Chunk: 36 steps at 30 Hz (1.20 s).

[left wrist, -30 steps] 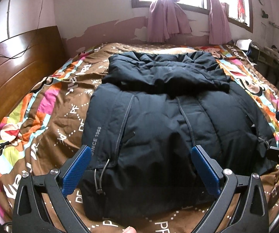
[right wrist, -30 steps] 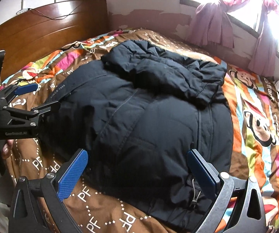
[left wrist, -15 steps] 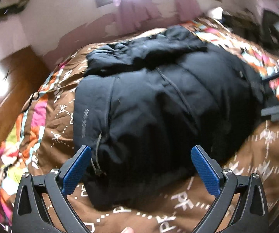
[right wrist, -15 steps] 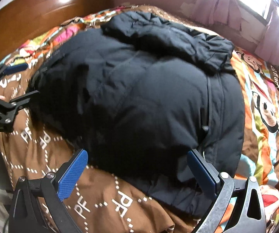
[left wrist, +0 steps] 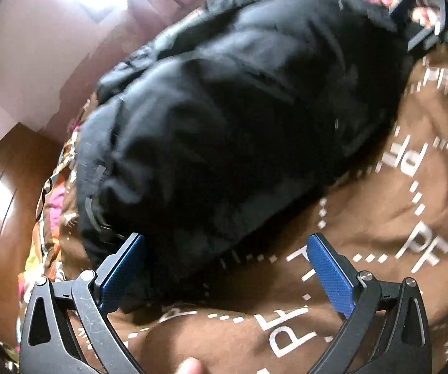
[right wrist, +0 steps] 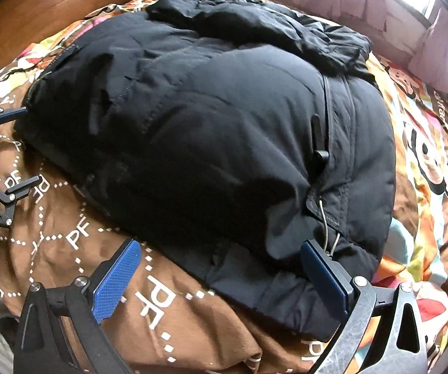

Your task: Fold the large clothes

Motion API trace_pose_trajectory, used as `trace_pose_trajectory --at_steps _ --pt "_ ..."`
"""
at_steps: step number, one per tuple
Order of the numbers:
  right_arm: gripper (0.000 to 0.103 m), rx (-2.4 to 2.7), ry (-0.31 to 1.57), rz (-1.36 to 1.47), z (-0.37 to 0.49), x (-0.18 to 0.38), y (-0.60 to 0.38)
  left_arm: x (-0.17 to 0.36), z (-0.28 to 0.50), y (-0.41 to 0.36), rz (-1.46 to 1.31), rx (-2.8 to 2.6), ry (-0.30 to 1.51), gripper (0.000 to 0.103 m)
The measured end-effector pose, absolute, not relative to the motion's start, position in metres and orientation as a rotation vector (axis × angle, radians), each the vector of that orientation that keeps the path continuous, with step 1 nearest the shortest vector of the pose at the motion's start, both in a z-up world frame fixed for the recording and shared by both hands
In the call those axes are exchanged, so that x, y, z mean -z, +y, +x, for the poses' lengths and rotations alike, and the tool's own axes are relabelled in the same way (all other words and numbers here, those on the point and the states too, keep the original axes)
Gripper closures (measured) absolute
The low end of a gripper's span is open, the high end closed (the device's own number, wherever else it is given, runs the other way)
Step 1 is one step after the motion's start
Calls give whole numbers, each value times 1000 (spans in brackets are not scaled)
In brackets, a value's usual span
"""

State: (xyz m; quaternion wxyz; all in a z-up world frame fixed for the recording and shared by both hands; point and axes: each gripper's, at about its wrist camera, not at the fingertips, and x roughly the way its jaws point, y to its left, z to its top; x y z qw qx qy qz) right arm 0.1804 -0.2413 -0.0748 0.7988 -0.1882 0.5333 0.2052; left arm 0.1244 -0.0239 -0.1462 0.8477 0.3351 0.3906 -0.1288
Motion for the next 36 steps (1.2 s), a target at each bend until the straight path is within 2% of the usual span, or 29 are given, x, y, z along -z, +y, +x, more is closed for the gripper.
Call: trace_pose_trajectory --at_steps 3,12,18,22,24,27,28,29,31,32,34,36 --pt "0 -435 1159 -406 181 81 -248 155 129 -24 721 243 830 2" --pt "0 -430 1181 -398 180 91 -261 179 144 -44 964 59 701 1" --pt "0 -433 1177 -404 175 92 -261 188 150 -41 1004 21 662 1" --pt "0 -428 1171 -404 165 91 -256 190 147 -39 1067 -21 560 2" --pt "0 -429 1165 -405 164 90 -254 192 141 -40 1125 -31 476 6" --pt "0 -436 1157 -412 161 89 -250 197 133 -42 1204 -30 385 16" --pt "0 -437 1154 -416 160 88 -249 199 132 -42 1225 -24 360 24" --pt "0 -437 1154 -420 159 89 -248 200 131 -41 1237 -6 353 36" --pt "0 -436 1157 -420 159 90 -248 202 132 -38 1239 19 360 48" --pt "0 -435 1158 -420 158 90 -248 203 134 -37 1247 22 367 59" --pt "0 -436 1157 -421 159 90 -247 204 142 -33 1255 3 382 75" --pt "0 -439 1155 -420 158 90 -247 197 146 -27 1212 22 410 81"
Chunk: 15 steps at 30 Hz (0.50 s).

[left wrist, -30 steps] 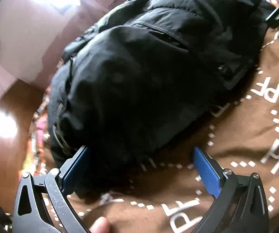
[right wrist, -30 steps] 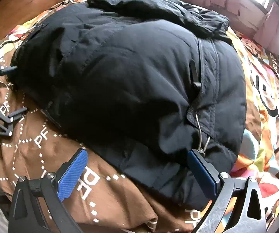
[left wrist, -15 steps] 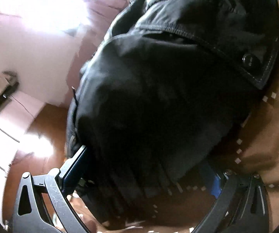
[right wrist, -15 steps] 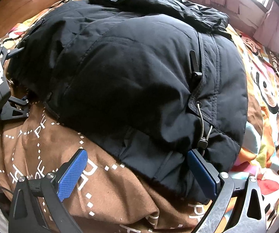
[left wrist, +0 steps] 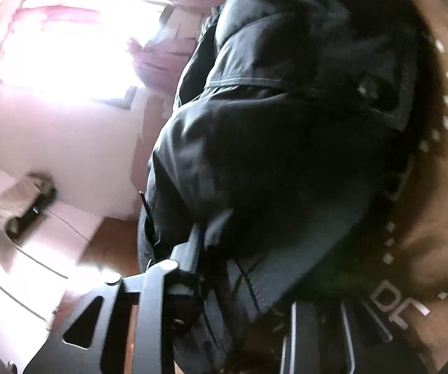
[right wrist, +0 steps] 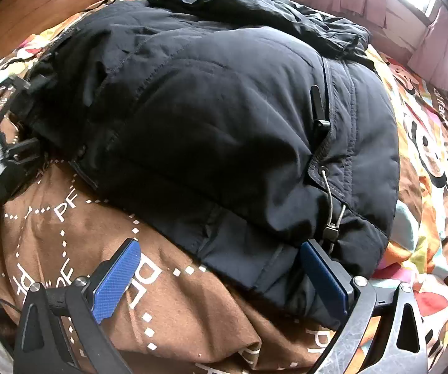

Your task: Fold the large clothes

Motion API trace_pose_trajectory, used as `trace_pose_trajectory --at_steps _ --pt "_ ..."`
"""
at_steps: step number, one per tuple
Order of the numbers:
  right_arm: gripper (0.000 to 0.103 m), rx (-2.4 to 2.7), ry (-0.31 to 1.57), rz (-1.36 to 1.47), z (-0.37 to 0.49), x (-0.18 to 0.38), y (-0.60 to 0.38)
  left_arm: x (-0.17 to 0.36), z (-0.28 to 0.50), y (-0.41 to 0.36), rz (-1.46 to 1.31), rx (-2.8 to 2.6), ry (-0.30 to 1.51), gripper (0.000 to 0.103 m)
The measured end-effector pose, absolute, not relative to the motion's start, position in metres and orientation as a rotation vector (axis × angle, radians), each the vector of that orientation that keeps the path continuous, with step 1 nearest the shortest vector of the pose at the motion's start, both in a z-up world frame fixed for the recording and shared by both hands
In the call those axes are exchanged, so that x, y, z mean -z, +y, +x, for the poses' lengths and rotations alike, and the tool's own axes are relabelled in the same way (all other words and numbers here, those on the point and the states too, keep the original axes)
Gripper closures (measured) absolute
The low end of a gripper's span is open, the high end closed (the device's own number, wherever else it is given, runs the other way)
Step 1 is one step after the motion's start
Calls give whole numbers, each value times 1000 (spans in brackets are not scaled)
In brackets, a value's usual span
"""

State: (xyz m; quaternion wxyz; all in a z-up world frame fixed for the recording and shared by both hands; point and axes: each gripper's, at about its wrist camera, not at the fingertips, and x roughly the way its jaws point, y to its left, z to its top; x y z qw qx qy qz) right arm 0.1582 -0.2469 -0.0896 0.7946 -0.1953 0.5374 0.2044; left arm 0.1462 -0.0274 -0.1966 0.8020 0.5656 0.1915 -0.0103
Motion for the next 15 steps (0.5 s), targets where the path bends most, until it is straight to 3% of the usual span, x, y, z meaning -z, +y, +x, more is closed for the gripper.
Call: trace_pose_trajectory --at_steps 5,15 --pt "0 -452 1137 -426 158 86 -247 155 164 -25 1080 99 460 92" --pt "0 -495 1125 -481 148 88 -237 52 204 -26 667 186 580 94"
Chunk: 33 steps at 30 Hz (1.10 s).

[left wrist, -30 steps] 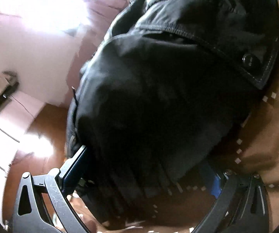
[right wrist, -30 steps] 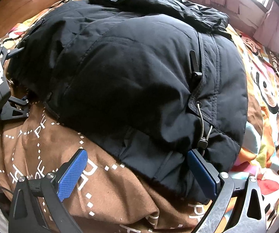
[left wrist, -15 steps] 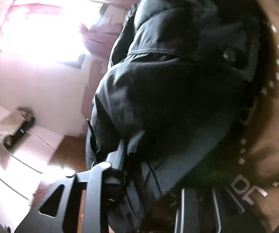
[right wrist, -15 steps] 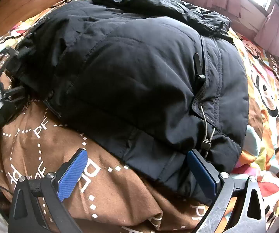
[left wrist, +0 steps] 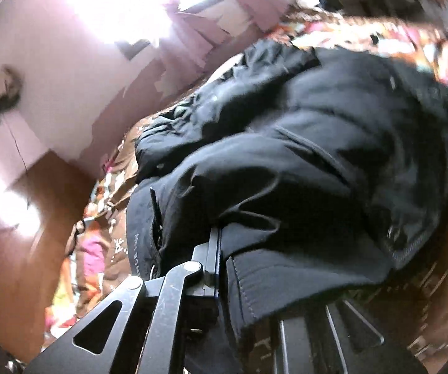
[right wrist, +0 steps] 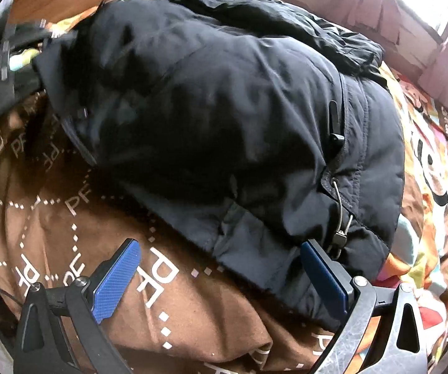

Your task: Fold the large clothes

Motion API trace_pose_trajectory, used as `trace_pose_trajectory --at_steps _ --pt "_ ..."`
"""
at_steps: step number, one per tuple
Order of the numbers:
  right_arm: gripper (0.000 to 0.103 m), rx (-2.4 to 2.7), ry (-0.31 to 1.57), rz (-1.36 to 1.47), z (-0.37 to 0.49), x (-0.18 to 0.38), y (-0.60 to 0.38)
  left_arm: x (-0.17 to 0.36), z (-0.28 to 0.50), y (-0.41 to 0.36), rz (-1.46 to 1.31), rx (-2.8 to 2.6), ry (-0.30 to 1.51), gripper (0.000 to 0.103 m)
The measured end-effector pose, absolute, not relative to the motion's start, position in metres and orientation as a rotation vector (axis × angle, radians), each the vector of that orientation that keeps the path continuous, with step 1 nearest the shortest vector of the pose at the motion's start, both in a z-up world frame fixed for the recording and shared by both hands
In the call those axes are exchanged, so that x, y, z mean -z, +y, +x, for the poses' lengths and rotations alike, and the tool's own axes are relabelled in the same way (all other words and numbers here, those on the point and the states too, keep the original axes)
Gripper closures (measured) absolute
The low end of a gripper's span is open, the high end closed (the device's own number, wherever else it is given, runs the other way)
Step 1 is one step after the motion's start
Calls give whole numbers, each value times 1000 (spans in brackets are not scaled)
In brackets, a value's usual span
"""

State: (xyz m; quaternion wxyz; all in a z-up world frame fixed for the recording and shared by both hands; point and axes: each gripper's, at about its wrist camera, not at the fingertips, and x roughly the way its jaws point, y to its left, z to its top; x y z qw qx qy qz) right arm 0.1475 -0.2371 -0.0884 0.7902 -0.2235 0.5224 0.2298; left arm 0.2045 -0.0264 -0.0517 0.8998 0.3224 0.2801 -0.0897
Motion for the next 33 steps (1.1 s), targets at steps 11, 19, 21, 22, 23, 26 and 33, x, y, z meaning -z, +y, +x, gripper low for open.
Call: trace_pose_trajectory --at_steps 11,19,21,22,23,26,33 --pt "2 -392 1071 -556 157 90 -237 6 197 -52 478 223 605 95" --pt "48 -292 983 -591 182 75 -243 -4 202 -48 448 216 589 95" --pt "52 -290 974 -576 188 69 -246 -8 202 -46 430 211 580 95" --pt "58 -289 963 -571 191 63 -247 -12 201 -44 414 208 569 95" --pt "62 -289 956 -570 193 59 -247 -16 201 -43 408 204 559 95" --pt "78 -301 941 -552 199 38 -244 -31 202 -41 407 189 523 95" --pt "91 -305 921 -385 226 -31 -252 -68 219 -31 366 166 533 96"
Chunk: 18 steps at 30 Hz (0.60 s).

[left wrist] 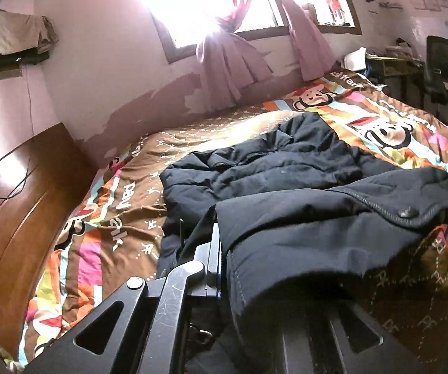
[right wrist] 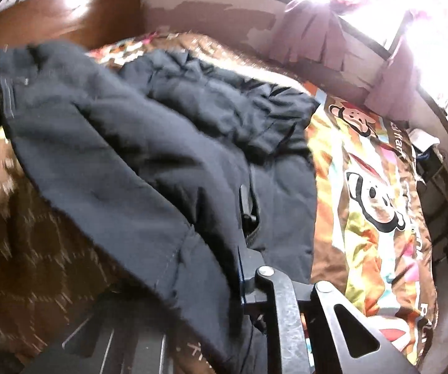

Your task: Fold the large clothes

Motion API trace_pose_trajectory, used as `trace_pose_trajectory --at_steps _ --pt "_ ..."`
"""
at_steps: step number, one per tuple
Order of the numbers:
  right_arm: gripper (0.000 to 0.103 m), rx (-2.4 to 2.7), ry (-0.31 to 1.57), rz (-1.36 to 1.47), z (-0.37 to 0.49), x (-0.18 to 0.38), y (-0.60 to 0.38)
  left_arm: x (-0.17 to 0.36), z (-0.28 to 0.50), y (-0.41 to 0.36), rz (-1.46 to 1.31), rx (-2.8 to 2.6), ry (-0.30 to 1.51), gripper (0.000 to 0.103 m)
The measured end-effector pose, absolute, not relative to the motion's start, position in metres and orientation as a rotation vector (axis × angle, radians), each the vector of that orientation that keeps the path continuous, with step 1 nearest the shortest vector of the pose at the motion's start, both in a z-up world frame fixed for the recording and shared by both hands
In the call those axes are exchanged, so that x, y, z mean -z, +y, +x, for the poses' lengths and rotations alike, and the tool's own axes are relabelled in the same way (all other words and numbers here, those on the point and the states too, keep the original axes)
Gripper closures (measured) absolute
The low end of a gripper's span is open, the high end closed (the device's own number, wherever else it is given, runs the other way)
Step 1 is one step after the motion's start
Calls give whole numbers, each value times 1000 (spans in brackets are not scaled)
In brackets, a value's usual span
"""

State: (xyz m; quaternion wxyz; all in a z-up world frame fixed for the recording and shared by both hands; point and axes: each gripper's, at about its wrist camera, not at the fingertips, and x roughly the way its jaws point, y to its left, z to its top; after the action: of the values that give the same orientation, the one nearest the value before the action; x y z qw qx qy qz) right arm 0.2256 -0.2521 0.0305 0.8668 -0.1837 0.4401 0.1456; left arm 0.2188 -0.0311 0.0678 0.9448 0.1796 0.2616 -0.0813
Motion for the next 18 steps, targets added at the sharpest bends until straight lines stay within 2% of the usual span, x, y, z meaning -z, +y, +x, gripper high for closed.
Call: trace_pose_trajectory --at_steps 7,11,18 --pt "93 -314 882 -340 240 -76 -251 -85 221 -25 340 158 543 96" --pt "96 -325 843 -355 235 -89 -248 -91 192 -26 447 140 440 97" --pt "97 -373 782 -398 204 -119 -246 -109 153 -13 501 192 466 98"
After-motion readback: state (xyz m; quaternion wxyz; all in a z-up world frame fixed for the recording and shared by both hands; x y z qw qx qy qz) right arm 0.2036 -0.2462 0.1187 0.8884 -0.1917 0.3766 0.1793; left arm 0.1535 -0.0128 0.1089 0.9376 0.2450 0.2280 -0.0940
